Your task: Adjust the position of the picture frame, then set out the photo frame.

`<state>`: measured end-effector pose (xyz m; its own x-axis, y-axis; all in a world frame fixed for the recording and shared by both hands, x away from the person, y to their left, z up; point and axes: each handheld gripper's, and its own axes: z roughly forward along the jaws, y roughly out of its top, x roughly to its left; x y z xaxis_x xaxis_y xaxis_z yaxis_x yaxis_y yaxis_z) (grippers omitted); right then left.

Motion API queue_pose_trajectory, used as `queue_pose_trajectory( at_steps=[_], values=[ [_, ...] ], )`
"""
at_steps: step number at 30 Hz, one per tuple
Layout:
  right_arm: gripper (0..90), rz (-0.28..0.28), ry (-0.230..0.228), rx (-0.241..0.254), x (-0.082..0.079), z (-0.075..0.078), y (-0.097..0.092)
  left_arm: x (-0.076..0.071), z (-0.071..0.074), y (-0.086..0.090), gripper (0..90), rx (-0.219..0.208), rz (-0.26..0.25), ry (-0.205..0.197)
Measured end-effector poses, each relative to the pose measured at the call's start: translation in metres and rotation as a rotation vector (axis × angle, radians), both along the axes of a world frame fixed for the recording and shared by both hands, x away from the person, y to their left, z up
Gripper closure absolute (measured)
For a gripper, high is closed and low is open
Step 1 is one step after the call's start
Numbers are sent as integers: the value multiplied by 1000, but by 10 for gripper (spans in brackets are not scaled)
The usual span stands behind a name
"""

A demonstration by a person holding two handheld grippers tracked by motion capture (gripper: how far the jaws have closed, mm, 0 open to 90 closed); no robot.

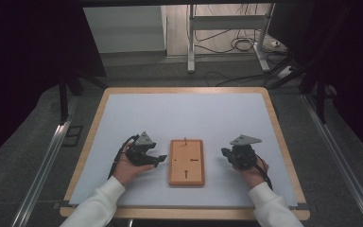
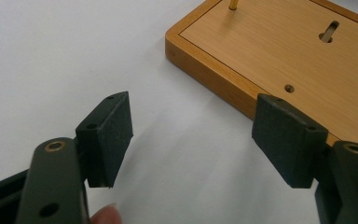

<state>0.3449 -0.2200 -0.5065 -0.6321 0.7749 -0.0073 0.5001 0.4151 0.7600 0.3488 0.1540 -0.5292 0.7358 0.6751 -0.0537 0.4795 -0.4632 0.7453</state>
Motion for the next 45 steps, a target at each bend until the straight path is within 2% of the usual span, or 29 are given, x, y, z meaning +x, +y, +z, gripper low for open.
queue_pose_trajectory(
  at_steps=[3, 6, 8, 10, 11, 13, 15, 18, 23, 29, 37, 45],
  values=[
    [892, -10, 8, 8, -16, -2, -18, 0, 0, -1, 287, 1, -2, -2],
    [848, -12, 16, 14, -32, -4, -34, 0, -1, -1, 285, 6, -4, 1],
    [740, -8, 20, 24, -43, -5, -44, 0, -1, -2, 284, 9, -5, 0],
    [567, -21, 6, 30, -53, -6, -51, 0, -1, -2, 283, 11, -5, -1],
    [515, -30, 1, 38, -57, -5, -55, 0, -1, -2, 283, 12, -5, -2],
    [442, -26, 11, 62, -65, -6, -59, 0, -2, -2, 281, 14, -4, -2],
    [411, -20, 9, 67, -72, -6, -60, 0, -2, -1, 281, 12, -3, -3],
    [383, 0, 1, 56, -77, -6, -58, 1, -2, -2, 281, 11, -1, -4],
    [345, 12, 5, 46, -74, -8, -53, 0, -2, -4, 283, 12, -5, -12],
    [292, 24, -10, 36, -74, -8, -50, 1, -1, -7, 285, 5, -25, -18],
    [268, 26, -1, 32, -72, -9, -46, 6, 9, -13, 270, -50, -51, -32],
    [255, 31, -14, 25, -75, -8, -45, 18, 17, -26, 264, -62, -86, -32]
  ],
)
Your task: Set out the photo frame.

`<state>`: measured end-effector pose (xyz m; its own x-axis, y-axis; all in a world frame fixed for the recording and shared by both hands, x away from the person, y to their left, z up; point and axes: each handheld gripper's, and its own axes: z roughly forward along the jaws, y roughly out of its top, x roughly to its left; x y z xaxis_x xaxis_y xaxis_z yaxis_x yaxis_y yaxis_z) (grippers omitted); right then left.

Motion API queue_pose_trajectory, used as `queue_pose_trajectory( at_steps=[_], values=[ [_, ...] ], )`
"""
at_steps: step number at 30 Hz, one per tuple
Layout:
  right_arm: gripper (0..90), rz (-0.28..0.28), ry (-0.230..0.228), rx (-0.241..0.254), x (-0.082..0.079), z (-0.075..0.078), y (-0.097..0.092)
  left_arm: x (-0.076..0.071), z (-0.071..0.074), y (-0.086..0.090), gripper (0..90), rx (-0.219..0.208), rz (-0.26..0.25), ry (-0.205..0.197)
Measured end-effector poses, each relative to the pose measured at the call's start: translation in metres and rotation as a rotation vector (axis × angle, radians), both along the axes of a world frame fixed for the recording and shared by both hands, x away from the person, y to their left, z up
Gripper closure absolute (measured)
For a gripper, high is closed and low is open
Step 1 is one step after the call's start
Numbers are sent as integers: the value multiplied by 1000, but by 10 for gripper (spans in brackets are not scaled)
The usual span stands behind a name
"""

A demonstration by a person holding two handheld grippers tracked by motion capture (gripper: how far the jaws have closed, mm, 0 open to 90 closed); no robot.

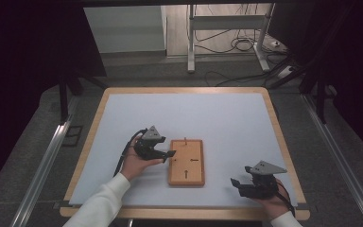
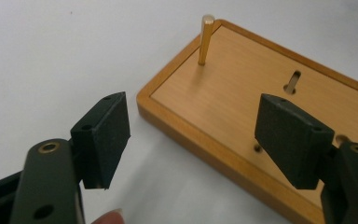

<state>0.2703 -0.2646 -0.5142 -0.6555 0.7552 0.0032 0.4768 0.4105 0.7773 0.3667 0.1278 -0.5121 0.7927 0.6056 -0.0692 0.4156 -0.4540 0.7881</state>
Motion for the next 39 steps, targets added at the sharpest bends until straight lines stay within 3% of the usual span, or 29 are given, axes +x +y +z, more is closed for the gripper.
queue_pose_trajectory(
  at_steps=[8, 14, 18, 21, 29, 34, 39],
  values=[
    [250, 1, -5, -4, -1, 1, 3, 14, 4, -17, 265, -19, -30, 11],
    [250, 2, -7, -10, 0, 0, 2, 21, 1, -32, 327, 7, -52, 6],
    [250, -1, -6, -12, 1, 0, 2, 27, -1, -40, 402, 15, -64, 5],
    [250, 1, -6, -16, 0, 1, 2, 31, -2, -45, 458, -6, -70, 9],
    [250, 13, -5, -16, 1, -1, 5, 36, -5, -53, 599, 22, -89, 0],
    [250, 14, -2, -18, 1, -1, 5, 40, -8, -52, 752, 23, -97, 5],
    [250, 12, -2, -19, 2, -1, 5, 44, -10, -52, 844, -1, -100, 35]
  ],
)
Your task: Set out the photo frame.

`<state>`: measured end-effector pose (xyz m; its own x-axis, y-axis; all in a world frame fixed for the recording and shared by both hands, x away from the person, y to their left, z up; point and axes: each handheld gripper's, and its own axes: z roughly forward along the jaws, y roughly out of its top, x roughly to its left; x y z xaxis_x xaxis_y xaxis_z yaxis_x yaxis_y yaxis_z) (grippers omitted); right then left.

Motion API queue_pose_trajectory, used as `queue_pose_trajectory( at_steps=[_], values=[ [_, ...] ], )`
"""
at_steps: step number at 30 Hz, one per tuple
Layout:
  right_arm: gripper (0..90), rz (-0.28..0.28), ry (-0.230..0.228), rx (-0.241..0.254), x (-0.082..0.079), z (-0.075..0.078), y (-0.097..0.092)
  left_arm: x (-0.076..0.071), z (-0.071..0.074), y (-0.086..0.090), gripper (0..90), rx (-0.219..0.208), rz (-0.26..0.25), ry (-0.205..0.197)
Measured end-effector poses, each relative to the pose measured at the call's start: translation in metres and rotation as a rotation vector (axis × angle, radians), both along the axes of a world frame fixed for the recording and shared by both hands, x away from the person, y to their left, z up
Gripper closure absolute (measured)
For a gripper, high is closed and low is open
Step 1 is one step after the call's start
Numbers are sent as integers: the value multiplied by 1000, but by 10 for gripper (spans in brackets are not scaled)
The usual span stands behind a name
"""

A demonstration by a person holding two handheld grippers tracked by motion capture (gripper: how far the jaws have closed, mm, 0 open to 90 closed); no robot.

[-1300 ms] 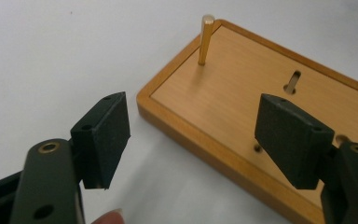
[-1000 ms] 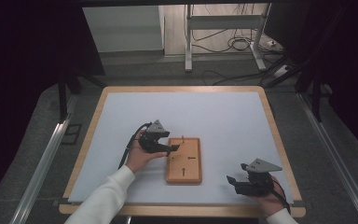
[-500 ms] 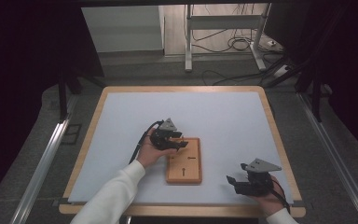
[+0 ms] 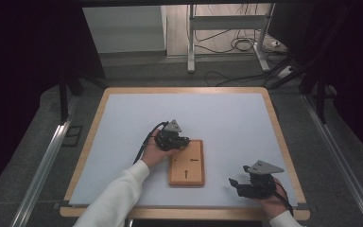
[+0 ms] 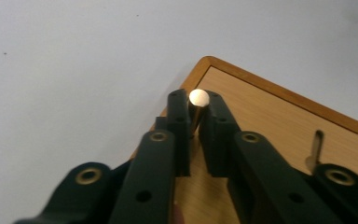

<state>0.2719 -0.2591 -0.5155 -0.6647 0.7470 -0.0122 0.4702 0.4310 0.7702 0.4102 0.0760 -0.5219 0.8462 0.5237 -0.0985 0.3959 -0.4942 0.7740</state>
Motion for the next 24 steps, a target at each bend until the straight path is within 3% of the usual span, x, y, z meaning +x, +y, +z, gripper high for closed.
queue_pose_trajectory(
  at_steps=[7, 12, 24],
  values=[
    [250, 30, -28, 7, -2, 3, 5, 5, 1, 2, 846, -9, -12, 48],
    [243, 97, -91, -41, -9, 9, 21, 8, 3, 2, 843, -9, -14, 77],
    [208, 186, -175, -119, -15, 13, 52, 19, 2, 6, 830, -46, -44, 159]
  ],
)
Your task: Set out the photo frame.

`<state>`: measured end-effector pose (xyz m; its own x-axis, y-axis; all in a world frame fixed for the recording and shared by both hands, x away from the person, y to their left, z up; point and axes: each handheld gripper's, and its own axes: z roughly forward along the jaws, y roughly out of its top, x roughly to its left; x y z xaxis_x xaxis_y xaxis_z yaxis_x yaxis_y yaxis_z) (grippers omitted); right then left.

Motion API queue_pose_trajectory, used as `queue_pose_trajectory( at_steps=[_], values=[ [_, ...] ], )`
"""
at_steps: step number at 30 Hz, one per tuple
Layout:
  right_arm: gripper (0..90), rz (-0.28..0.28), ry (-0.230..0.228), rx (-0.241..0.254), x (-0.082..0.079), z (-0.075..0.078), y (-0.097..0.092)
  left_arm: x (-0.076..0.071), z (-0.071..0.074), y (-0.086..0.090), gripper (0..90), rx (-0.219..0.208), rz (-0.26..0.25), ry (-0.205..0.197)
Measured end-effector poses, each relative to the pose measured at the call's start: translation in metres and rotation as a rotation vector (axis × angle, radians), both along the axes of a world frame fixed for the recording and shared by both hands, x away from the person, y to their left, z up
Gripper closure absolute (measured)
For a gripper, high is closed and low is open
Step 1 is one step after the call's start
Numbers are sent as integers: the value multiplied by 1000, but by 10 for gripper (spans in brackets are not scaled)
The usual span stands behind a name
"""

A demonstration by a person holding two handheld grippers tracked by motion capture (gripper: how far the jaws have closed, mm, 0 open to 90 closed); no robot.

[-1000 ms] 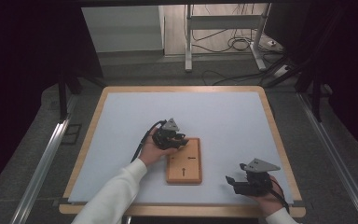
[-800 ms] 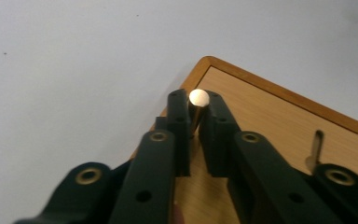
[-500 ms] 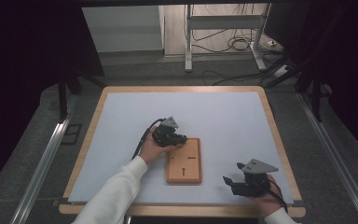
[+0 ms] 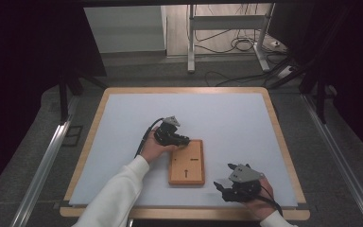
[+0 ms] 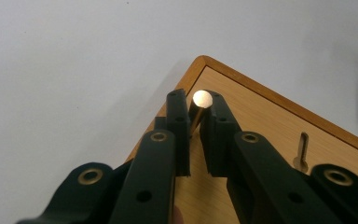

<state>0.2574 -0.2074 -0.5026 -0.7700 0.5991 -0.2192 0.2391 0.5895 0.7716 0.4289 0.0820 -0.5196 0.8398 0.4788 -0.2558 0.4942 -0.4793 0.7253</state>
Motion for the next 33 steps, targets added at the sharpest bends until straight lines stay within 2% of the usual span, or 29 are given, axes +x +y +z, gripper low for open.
queue_pose_trajectory(
  at_steps=[2, 5, 9, 11, 15, 19, 22, 25, 27, 30, 33],
  values=[
    [200, 11, -12, -24, 0, -1, 9, 2, 1, 1, 831, 6, -9, 6],
    [188, 36, -35, -68, -1, -3, 24, 4, 0, 2, 830, -15, -3, 33],
    [153, 63, -65, -114, -1, -6, 43, 7, 0, 2, 828, -15, -7, 50],
    [110, 44, -91, -136, -1, -8, 53, 8, 1, 2, 827, -17, -5, 62],
    [91, 21, -114, -180, 2, -12, 70, 10, 2, 2, 829, -11, -7, 78],
    [82, 45, -108, -212, 5, -18, 83, 11, 2, 2, 829, -18, -3, 88],
    [91, 45, -149, -257, 4, -23, 91, 12, 1, 3, 828, -17, -10, 94],
    [100, 34, -171, -260, 4, -23, 97, 12, 1, 3, 830, -25, -2, 97],
    [115, 33, -209, -276, 3, -23, 100, 13, 1, 3, 833, -28, 1, 98],
    [221, 42, -253, -315, 0, -20, 102, 11, 1, 2, 847, -19, 18, 73],
    [315, 55, -255, -308, -1, -14, 102, 9, 1, 2, 849, -14, 29, 58]
  ],
)
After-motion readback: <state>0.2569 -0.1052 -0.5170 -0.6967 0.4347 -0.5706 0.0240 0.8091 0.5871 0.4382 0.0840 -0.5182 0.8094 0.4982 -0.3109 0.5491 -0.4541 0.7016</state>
